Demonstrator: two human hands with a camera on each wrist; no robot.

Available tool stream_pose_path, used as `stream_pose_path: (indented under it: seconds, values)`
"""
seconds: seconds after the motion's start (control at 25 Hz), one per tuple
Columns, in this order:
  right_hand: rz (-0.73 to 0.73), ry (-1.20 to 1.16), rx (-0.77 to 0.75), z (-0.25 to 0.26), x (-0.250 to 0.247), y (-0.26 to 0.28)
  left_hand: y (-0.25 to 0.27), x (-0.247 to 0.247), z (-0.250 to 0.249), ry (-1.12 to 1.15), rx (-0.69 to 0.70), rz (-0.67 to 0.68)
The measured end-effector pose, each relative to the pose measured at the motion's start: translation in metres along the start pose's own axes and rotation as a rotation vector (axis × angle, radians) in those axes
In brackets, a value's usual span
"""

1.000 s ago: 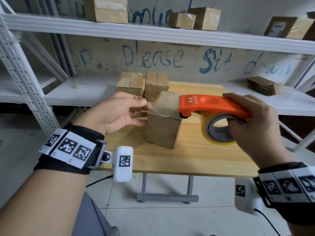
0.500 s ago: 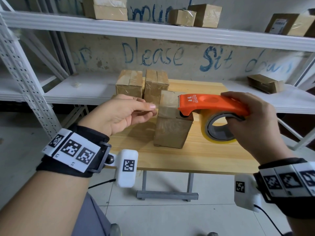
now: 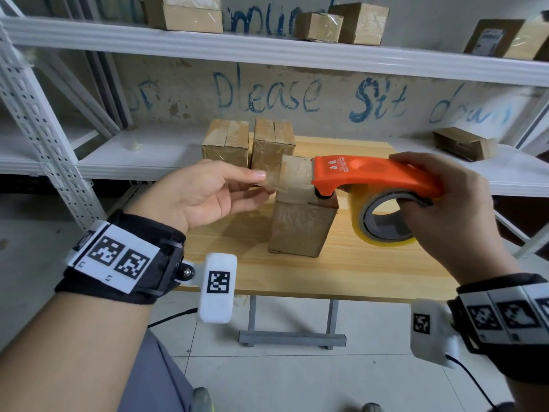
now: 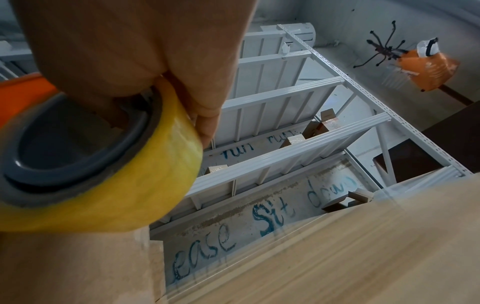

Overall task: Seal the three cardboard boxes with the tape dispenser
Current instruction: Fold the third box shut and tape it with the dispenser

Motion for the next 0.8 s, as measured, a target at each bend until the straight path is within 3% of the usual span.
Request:
stream_pose_path:
  seconds: [0.36, 0.6, 0.8]
  values:
    - [0.053, 0.053, -0.123, -0.003, 0.003, -0.002, 0.001, -0.007, -0.002, -0.090, -0.091, -0.116]
    - [0.001, 0.082, -0.054, -0.015, -0.008, -0.002, 0.002, -0.018, -0.005, -0.093, -0.066, -0.158]
    - [0.013, 0.108, -0.044, -0.014, -0.011, 0.004, -0.005, -0.018, 0.006, -0.076, -0.126, -0.141]
Point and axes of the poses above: each hand's wrist, its own y-axis away from the middle knuckle, its own x-axis out of the palm, z = x × y, the point moved 3 cm from there along -y, towards the middle knuckle, and after that the axes turned 4 degrees about -y, right-handed, at the moved point
